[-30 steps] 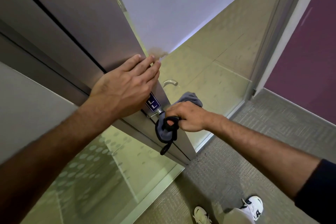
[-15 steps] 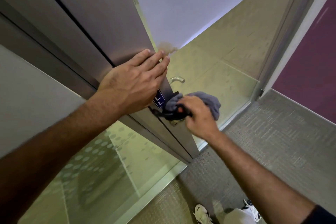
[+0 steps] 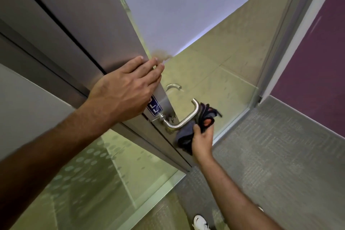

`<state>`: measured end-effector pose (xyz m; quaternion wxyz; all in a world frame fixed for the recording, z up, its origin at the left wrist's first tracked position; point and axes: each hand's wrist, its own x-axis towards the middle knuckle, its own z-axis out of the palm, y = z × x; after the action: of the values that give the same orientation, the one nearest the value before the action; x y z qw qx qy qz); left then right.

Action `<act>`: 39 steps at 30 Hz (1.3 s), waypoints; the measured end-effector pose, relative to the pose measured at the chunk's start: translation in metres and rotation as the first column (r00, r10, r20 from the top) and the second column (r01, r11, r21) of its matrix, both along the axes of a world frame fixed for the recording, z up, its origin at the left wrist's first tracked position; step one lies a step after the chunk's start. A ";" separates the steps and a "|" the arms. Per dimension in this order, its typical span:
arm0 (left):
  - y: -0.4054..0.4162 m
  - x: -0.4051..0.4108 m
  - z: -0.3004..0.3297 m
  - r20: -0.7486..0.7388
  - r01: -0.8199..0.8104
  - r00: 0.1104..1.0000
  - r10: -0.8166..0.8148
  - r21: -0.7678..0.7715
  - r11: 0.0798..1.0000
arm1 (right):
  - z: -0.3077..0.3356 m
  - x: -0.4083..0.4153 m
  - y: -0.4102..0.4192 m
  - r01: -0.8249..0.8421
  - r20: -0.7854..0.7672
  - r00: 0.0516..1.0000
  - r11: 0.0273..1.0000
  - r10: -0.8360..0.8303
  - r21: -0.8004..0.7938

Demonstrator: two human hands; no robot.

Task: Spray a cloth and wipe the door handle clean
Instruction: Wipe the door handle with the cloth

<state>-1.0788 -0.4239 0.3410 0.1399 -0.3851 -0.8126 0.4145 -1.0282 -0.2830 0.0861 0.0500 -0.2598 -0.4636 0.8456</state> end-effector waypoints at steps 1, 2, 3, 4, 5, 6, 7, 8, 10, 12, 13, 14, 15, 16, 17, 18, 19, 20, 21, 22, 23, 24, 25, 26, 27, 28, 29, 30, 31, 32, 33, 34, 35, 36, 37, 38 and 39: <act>0.000 0.000 0.000 -0.004 0.001 1.000 -0.001 -0.008 1.000 | 0.004 0.000 -0.020 0.002 0.026 1.000 0.976 0.003 -0.219; 0.001 0.001 0.000 -0.006 0.004 1.000 -0.004 -0.011 1.000 | 0.004 0.001 -0.036 0.010 0.047 0.999 0.927 0.009 -0.375; 0.001 0.001 0.000 -0.006 0.010 1.000 -0.010 -0.009 1.000 | 0.005 0.001 -0.045 0.018 0.074 0.997 0.875 0.021 -0.484; 0.002 0.001 0.001 -0.007 0.015 1.000 -0.015 -0.008 1.000 | 0.007 0.003 -0.048 0.019 0.103 0.994 0.826 0.047 -0.564; 0.002 0.002 0.001 -0.010 0.014 1.000 -0.014 -0.011 1.000 | 0.010 0.005 -0.045 0.004 0.131 0.986 0.778 0.101 -0.628; 0.002 0.002 0.001 -0.017 0.010 1.000 -0.010 -0.017 1.000 | 0.011 0.007 -0.040 -0.033 0.140 0.975 0.740 0.170 -0.672; 0.002 0.003 0.001 -0.022 0.007 1.000 -0.007 -0.022 1.000 | 0.012 0.008 -0.035 -0.072 0.135 0.964 0.714 0.228 -0.697; 0.002 0.003 0.001 -0.022 0.004 1.000 -0.005 -0.025 1.000 | 0.012 0.009 -0.031 -0.098 0.123 0.956 0.684 0.267 -0.723; 0.003 0.003 0.002 -0.015 -0.005 1.000 0.005 -0.025 1.000 | 0.010 0.011 -0.026 -0.111 0.112 0.942 0.608 0.317 -0.786; 0.003 0.004 0.003 -0.020 -0.008 1.000 0.008 -0.024 1.000 | 0.005 0.014 -0.021 -0.122 0.093 0.936 0.560 0.340 -0.819; 0.003 0.004 0.003 -0.020 -0.006 1.000 0.006 -0.025 1.000 | 0.003 0.014 -0.017 -0.137 0.078 0.937 0.563 0.341 -0.815; 0.003 0.004 0.003 -0.018 -0.005 1.000 0.005 -0.029 1.000 | 0.002 0.015 -0.013 -0.149 0.069 0.938 0.576 0.339 -0.803; 0.003 0.005 0.003 -0.017 -0.005 1.000 0.005 -0.035 0.999 | 0.001 0.016 -0.009 -0.156 0.069 0.942 0.612 0.328 -0.775; 0.003 0.005 0.002 -0.017 -0.009 1.000 0.008 -0.043 0.999 | -0.002 0.017 -0.005 -0.154 0.081 0.949 0.672 0.304 -0.724; 0.002 0.004 0.002 -0.017 -0.018 1.000 0.017 -0.049 0.999 | -0.004 0.018 -0.001 -0.136 0.095 0.960 0.739 0.262 -0.660; 0.002 0.004 0.002 -0.017 -0.028 0.999 0.027 -0.056 0.998 | -0.008 0.018 0.002 -0.106 0.103 0.973 0.798 0.206 -0.594; 0.001 0.004 0.002 -0.015 -0.034 0.999 0.033 -0.059 0.998 | -0.013 0.017 0.003 -0.072 0.096 0.985 0.843 0.146 -0.532; 0.001 0.003 0.001 -0.011 -0.035 0.999 0.035 -0.057 0.998 | -0.016 0.014 0.005 -0.037 0.082 0.993 0.879 0.086 -0.475; 0.001 0.003 0.001 -0.007 -0.034 0.999 0.034 -0.052 0.998 | -0.017 0.009 0.005 0.000 0.063 0.998 0.912 0.028 -0.411; 0.001 0.003 0.001 -0.004 -0.033 0.999 0.033 -0.046 0.998 | -0.017 0.004 0.004 0.028 0.041 0.999 0.941 -0.015 -0.337; 0.001 0.003 0.000 -0.001 -0.032 0.999 0.032 -0.043 0.999 | -0.017 -0.001 0.001 0.039 0.020 0.999 0.963 -0.035 -0.268; 0.000 0.002 -0.001 0.001 -0.034 0.999 0.034 -0.045 0.998 | -0.018 -0.005 -0.004 0.033 0.011 0.999 0.976 -0.032 -0.215; 0.000 0.002 -0.001 0.003 -0.034 0.999 0.034 -0.046 0.998 | -0.019 -0.007 -0.009 0.014 0.014 1.000 0.981 -0.012 -0.191; 0.000 0.002 -0.001 0.005 -0.033 0.999 0.033 -0.044 0.998 | -0.022 -0.009 -0.016 -0.015 0.026 0.999 0.982 0.021 -0.186; -0.001 0.002 -0.002 0.008 -0.031 0.999 0.031 -0.041 0.999 | -0.026 -0.010 -0.022 -0.045 0.038 0.998 0.981 0.053 -0.189; -0.002 0.002 -0.002 0.010 -0.026 1.000 0.026 -0.036 0.999 | -0.031 -0.012 -0.028 -0.066 0.041 0.996 0.979 0.076 -0.195; -0.002 0.001 -0.002 0.010 -0.017 1.000 0.017 -0.030 0.999 | -0.035 -0.015 -0.033 -0.082 0.029 0.996 0.975 0.090 -0.207; -0.002 0.001 -0.002 0.008 -0.005 1.000 0.005 -0.025 1.000 | -0.039 -0.018 -0.036 -0.099 0.009 0.995 0.971 0.103 -0.216; -0.002 0.001 -0.002 0.006 0.005 1.000 -0.005 -0.022 1.000 | -0.043 -0.020 -0.039 -0.120 -0.013 0.993 0.969 0.120 -0.216; -0.002 0.000 -0.002 0.003 0.013 1.000 -0.013 -0.024 1.000 | -0.046 -0.022 -0.040 -0.146 -0.031 0.989 0.971 0.143 -0.190; -0.003 0.000 -0.003 -0.002 0.018 1.000 -0.018 -0.024 1.000 | -0.049 -0.024 -0.038 -0.176 -0.048 0.984 0.973 0.171 -0.147; -0.003 -0.001 -0.003 -0.006 0.021 1.000 -0.021 -0.023 1.000 | -0.054 -0.025 -0.035 -0.211 -0.069 0.976 0.973 0.205 -0.090; -0.003 -0.002 -0.003 -0.009 0.020 1.000 -0.020 -0.023 1.000 | -0.058 -0.025 -0.032 -0.241 -0.089 0.967 0.970 0.237 -0.037; -0.003 -0.002 -0.003 -0.009 0.018 1.000 -0.018 -0.027 0.999 | -0.061 -0.027 -0.028 -0.271 -0.107 0.957 0.962 0.271 0.014; -0.003 -0.003 -0.003 -0.007 0.018 1.000 -0.018 -0.031 0.999 | -0.060 -0.029 -0.024 -0.297 -0.136 0.943 0.953 0.302 0.062; -0.003 -0.003 -0.003 -0.005 0.020 1.000 -0.020 -0.030 0.999 | -0.060 -0.030 -0.020 -0.321 -0.174 0.925 0.940 0.337 0.114; -0.003 -0.003 -0.003 -0.001 0.021 1.000 -0.021 -0.027 0.999 | -0.059 -0.031 -0.015 -0.350 -0.215 0.898 0.920 0.384 0.178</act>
<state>-1.0820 -0.4271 0.3377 0.1398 -0.3951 -0.8028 0.4240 -1.0590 -0.2982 0.0267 -0.0360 -0.0568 -0.5506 0.8321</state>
